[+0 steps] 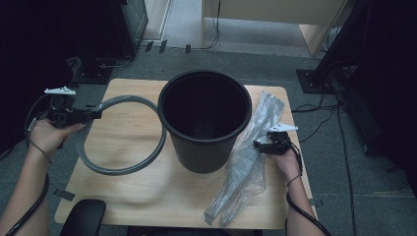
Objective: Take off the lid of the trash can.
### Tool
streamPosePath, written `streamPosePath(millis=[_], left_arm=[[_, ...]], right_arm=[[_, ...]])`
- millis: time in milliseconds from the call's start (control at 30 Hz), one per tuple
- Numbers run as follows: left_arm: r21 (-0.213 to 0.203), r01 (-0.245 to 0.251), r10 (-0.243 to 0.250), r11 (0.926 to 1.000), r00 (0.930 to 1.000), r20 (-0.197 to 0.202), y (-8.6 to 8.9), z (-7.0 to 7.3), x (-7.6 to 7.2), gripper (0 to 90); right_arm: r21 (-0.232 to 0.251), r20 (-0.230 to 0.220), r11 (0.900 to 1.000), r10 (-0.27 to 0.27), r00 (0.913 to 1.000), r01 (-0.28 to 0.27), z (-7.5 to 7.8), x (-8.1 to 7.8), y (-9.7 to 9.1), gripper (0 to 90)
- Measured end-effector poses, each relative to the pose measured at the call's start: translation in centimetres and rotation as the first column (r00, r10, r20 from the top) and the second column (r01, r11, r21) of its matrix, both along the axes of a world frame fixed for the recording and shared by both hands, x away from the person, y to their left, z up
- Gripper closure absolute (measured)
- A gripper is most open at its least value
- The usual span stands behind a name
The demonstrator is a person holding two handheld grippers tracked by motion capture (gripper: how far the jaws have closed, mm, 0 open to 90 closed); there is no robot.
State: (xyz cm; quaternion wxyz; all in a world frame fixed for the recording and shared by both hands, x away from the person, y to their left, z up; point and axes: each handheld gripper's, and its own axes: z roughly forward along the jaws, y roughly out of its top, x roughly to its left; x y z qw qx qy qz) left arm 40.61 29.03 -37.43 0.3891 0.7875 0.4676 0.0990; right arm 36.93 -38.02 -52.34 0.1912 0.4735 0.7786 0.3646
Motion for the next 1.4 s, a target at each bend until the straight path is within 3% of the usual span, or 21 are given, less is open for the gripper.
streamPosePath(millis=[267,433,767,1400], left_arm=[[0.004,0.001,-0.001,1.0000,1.0000,-0.002,-0.4,-1.4,0.0,76.6],[0.011,0.009,-0.009,0.9999,0.9999,-0.008,-0.7,-2.9,0.2,76.6],[-0.009,-0.006,0.006,0.9999,0.9999,-0.012,-0.8,-4.8,0.2,76.6],[0.003,-0.041,0.042,0.9991,0.9991,-0.013,-1.0,-8.2,0.2,76.5]], right_arm=[[-0.013,0.005,0.9999,0.002,1.0000,-0.002,0.0,-0.1,0.1,23.4],[-0.010,0.007,0.9999,0.002,1.0000,-0.002,0.0,-0.1,0.1,25.8],[-0.010,0.013,0.9999,0.011,0.9999,-0.011,0.0,-0.1,0.1,28.3],[-0.006,0.023,0.9996,0.026,0.9994,-0.026,0.0,-0.2,0.1,34.3]])
